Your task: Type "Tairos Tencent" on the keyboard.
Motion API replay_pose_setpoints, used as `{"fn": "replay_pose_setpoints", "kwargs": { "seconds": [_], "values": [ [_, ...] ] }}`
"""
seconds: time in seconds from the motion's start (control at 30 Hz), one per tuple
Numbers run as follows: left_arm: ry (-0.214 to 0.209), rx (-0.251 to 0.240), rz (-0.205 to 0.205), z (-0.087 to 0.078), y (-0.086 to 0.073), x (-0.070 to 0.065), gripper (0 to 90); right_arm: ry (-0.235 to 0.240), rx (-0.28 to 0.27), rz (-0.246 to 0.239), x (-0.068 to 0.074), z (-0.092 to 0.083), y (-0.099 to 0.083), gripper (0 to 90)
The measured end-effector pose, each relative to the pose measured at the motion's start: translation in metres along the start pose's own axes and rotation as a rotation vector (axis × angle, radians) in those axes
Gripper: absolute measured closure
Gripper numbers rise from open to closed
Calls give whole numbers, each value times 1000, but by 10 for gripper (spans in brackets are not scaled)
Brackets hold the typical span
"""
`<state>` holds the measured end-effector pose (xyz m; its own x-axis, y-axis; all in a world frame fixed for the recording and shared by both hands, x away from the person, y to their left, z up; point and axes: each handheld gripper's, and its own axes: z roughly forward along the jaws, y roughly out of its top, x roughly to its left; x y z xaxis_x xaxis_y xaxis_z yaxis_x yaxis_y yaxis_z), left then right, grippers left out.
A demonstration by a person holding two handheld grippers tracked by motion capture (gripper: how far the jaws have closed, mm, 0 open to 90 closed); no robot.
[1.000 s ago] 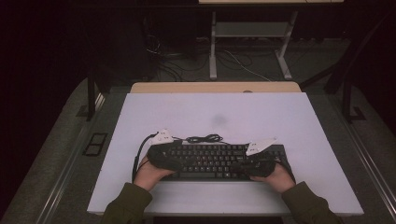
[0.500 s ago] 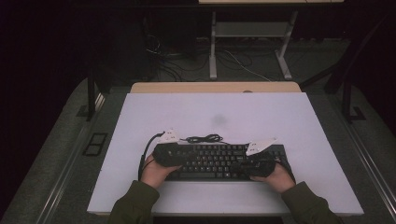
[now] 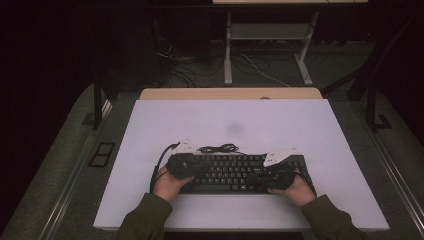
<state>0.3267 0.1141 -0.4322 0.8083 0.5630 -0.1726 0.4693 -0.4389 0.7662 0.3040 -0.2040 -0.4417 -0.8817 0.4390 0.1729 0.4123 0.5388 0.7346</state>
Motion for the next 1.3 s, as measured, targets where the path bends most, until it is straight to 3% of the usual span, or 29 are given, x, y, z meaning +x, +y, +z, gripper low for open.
{"fn": "replay_pose_setpoints", "kwargs": {
  "seconds": [0.2,0.7,1.0,1.1,1.3],
  "values": [
    [7,29,14,3,0,0,888,1,0,0,0,0,0,895],
    [2,44,5,6,-1,-1,889,-1,1,-1,0,0,0,895],
    [9,38,22,1,1,-1,889,-1,1,1,0,0,0,896],
    [7,13,11,-3,2,-1,887,-1,1,0,0,0,0,895],
    [5,-17,-4,-11,-2,1,740,-2,1,0,0,0,0,895]
  ]
}}
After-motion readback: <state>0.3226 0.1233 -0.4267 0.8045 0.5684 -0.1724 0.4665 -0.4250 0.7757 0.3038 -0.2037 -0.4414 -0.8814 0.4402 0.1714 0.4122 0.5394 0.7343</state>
